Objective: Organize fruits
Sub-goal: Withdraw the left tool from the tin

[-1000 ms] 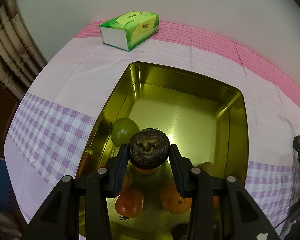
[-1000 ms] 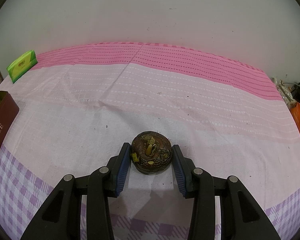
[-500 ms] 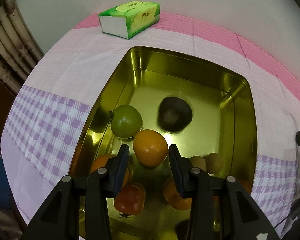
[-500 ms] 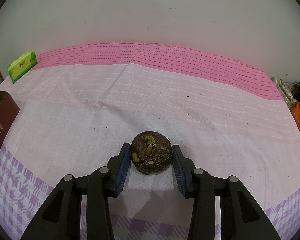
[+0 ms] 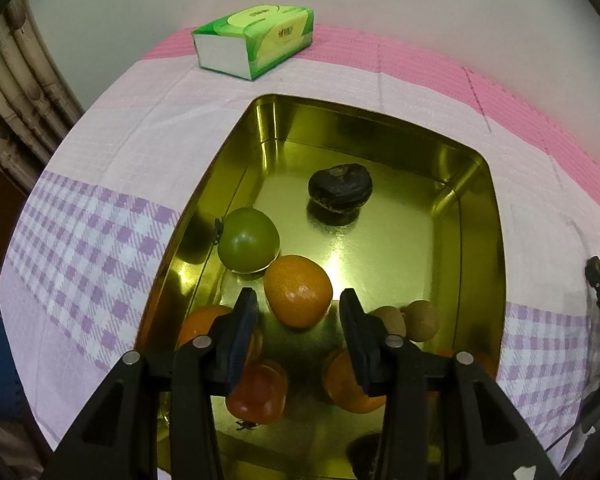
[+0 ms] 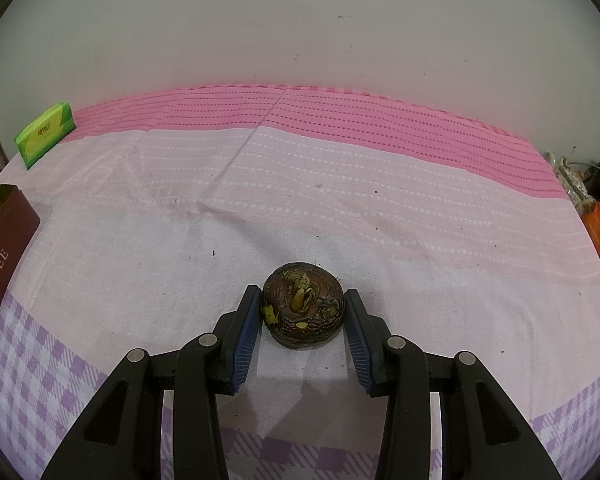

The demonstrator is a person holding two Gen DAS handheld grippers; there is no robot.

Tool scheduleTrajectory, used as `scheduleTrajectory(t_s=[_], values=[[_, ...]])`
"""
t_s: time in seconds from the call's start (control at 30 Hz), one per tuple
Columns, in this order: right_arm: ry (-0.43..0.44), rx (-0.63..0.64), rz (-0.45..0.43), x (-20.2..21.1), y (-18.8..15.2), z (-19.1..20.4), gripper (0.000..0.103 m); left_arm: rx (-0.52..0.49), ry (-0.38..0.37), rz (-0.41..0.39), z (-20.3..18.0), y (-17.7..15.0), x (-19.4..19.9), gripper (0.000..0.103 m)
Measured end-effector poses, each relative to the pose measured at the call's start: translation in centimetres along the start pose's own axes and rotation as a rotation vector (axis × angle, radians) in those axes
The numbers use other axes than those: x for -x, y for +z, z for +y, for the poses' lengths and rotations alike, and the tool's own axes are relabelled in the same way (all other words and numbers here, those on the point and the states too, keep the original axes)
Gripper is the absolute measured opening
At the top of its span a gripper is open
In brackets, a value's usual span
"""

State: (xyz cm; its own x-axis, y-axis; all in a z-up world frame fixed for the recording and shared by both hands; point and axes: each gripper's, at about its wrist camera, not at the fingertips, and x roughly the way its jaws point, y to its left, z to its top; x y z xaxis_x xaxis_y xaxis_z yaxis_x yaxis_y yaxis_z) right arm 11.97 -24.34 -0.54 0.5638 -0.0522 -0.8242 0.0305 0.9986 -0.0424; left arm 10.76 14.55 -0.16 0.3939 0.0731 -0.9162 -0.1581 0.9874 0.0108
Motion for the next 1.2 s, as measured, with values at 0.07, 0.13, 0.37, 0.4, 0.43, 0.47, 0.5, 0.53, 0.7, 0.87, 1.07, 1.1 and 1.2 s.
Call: scheduleTrajectory(t_s=[0.07,0.13,0.37,0.4,0.43,0.47,0.5,0.53,0.7,0.87,1.07,1.1,1.2], values=[[0.004,-0.004,0.001,-0.1,0.0,-0.1,0.043,-0.007,0.010,-0.017,0.0,-0.1,0.5,0.046],[0.005,-0.005,0.000,0.0,0.0,0.0,0.043,-0.011,0.016,-0.031,0.0,-0.1,0.9,0.046],[0.006,-0.009,0.000,0.1,-0.1,0.0,0.043,-0.012,0.028,-0.080,0.4,-0.2,2.7,0.056],[0.005,-0.008,0.000,0.1,-0.1,0.0,0.043,-0.010,0.035,-0.087,0.5,-0.2,2.9,0.057],[0.006,-0.009,0.001,0.1,-0.1,0.0,0.043,-0.006,0.039,-0.097,0.7,-0.3,3.3,0.059],[0.008,-0.012,0.001,0.1,-0.1,-0.1,0.043,-0.002,0.042,-0.101,1.0,-0.3,3.6,0.059],[0.008,-0.014,0.001,0.1,-0.1,-0.1,0.043,0.001,0.051,-0.108,1.3,-0.3,3.9,0.059],[0.006,-0.017,0.001,0.1,-0.1,0.0,0.043,0.003,0.063,-0.114,1.5,-0.4,4.2,0.060],[0.004,-0.023,0.002,0.1,-0.1,0.0,0.043,0.028,0.107,-0.137,3.5,-0.7,5.2,0.063],[0.002,-0.023,0.008,0.0,0.0,0.1,0.043,0.066,0.117,-0.121,5.5,-1.6,5.4,0.065],[-0.015,-0.027,0.037,-0.1,0.5,0.1,0.042,0.103,0.114,-0.093,7.3,-3.0,5.3,0.068],[-0.018,-0.037,0.050,-0.1,0.6,0.2,0.042,0.111,0.112,-0.089,7.6,-3.1,5.2,0.070],[-0.032,-0.038,0.069,0.1,0.7,0.5,0.042,0.124,0.112,-0.078,8.0,-3.7,5.2,0.071]])
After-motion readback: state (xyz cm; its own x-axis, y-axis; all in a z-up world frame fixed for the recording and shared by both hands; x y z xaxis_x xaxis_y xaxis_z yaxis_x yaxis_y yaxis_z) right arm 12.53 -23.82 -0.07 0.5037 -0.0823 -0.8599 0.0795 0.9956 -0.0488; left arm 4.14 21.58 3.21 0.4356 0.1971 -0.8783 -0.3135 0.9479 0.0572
